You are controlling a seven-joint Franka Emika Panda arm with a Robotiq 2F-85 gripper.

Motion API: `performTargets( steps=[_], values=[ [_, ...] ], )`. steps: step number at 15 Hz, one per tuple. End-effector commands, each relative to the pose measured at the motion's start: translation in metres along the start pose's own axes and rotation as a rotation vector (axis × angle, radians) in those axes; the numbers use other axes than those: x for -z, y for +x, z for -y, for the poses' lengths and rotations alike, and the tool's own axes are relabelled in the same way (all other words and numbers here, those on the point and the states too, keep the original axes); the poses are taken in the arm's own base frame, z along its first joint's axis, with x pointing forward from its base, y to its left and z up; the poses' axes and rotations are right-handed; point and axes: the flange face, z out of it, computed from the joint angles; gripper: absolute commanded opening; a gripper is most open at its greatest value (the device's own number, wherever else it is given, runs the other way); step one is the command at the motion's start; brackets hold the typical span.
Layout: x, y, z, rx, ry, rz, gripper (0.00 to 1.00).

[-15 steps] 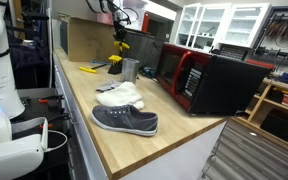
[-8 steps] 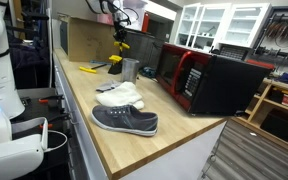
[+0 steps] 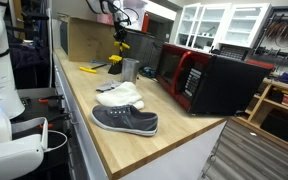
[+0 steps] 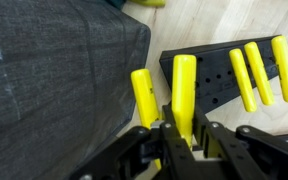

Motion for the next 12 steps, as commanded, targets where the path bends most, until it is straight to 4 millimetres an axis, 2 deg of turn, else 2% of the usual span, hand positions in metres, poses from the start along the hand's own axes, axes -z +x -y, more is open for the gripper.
performTargets(
  steps=[1,4,7,12],
  values=[
    [-0.014,-0.012,0.001,0.063,-0.002,-0.037,0.55],
    [-0.023,-0.015,0.001,0.086,0.009,-0.039,0.77],
    [-0.021,-0.015,0.0,0.091,0.003,-0.042,0.98],
    [-0.004,-0.015,-0.003,0.096,-0.021,-0.058,1.0]
  ],
)
